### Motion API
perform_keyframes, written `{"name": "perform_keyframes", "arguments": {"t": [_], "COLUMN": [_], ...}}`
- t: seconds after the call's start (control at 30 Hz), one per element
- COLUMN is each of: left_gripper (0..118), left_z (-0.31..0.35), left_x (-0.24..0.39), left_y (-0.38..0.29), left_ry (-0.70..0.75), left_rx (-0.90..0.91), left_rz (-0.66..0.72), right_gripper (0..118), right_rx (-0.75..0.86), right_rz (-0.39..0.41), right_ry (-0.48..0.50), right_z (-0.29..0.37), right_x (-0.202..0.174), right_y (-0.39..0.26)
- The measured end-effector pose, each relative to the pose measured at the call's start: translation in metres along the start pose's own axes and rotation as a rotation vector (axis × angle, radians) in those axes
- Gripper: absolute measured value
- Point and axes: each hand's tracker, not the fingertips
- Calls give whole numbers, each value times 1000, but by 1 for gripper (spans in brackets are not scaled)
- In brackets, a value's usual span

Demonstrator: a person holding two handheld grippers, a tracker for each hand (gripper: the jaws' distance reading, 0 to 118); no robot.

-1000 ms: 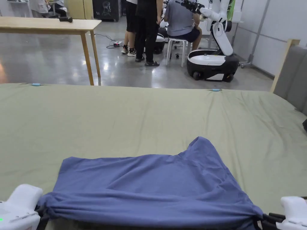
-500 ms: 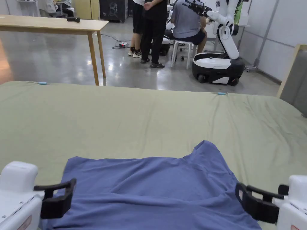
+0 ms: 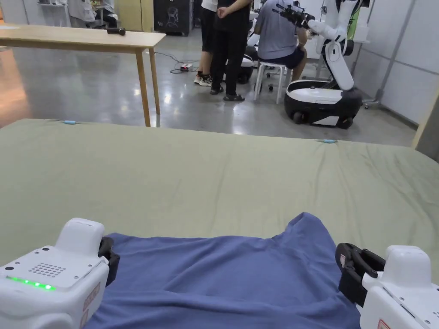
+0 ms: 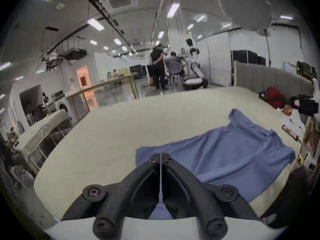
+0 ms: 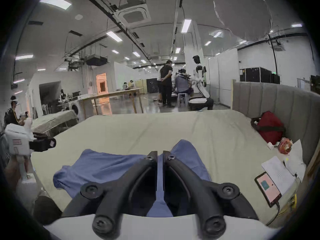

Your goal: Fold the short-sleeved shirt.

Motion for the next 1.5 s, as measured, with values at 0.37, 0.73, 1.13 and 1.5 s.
{"name": "perform_keyframes", "arguments": {"t": [0.37, 0.73, 1.13, 1.5], "left_gripper": [114, 65, 4, 4], "left_z": [-184, -241, -210, -167], "left_x": [-34, -23, -18, -14], "left_y": [12, 12, 38, 46], "left_ry": [50, -38, -62, -44], "left_rx": [-299, -453, -342, -244], "left_rz": [-9, -26, -65, -12], "right_gripper": [8, 48, 58, 2], "right_rx": [-143, -529, -664, -510], "right_rz": [-13, 4, 92, 137], "right_ry": [-71, -133, -28, 50], "right_z": [-59, -234, -338, -254], "right_x": [40, 122, 129, 115], "right_y": [-12, -10, -33, 12]}}
